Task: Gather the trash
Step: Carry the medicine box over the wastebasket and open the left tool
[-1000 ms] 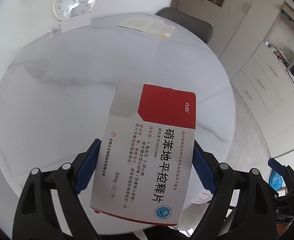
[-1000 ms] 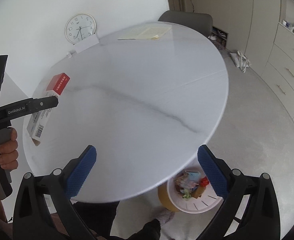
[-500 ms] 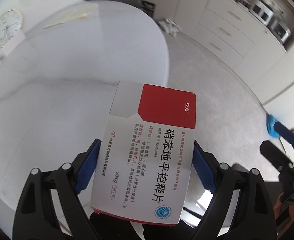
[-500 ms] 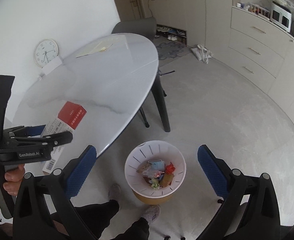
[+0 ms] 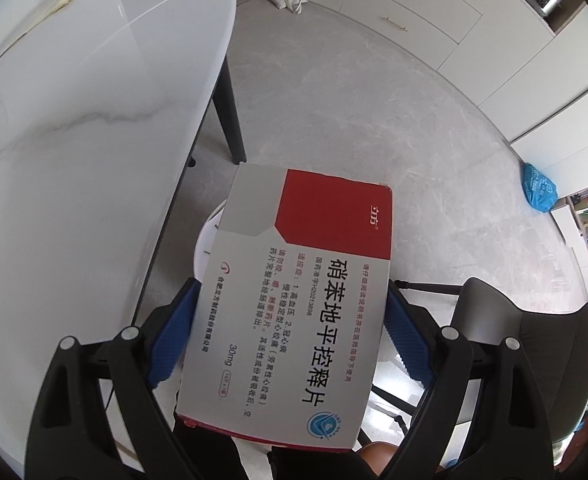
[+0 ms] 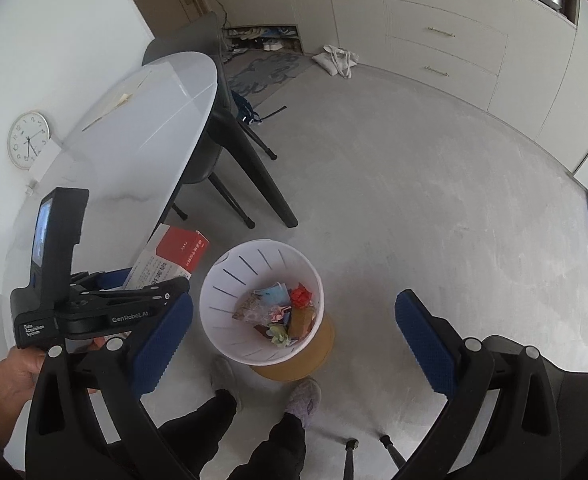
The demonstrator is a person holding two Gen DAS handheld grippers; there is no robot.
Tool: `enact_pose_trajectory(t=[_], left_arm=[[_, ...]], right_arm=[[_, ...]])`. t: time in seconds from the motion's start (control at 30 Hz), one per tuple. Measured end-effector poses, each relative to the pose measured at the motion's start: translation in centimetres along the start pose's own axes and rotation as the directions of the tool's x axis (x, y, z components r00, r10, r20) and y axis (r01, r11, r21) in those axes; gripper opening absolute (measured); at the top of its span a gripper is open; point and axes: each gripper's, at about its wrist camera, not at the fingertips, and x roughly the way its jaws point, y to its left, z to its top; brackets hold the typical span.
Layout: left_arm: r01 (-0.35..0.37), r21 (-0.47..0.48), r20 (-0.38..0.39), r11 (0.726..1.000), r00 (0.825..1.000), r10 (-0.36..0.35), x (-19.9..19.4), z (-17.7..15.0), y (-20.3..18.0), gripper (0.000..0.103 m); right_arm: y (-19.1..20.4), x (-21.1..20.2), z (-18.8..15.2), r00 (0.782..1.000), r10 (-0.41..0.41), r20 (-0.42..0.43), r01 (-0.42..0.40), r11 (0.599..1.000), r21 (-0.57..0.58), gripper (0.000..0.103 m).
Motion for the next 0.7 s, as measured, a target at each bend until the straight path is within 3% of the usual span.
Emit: enact_pose_trajectory(t=[0.23,0.7], left_arm=[[-0.010,0.018,0.063,1.000,0.998,0.009,-2.0,-0.3,-0.6,0.090],[-0.029,0.002,0.061,1.000,0.998,0.029,-2.3,-0.2,-1.3,0.095]], right_arm=[[0.6,0.0,0.4,1.000,0.023,0.010,-0.023,1.000,-0.011,0.101],[0.5,0.6,1.1,1.000,0.027,-0.011,-0.027,0.999,-0.017,0.101]])
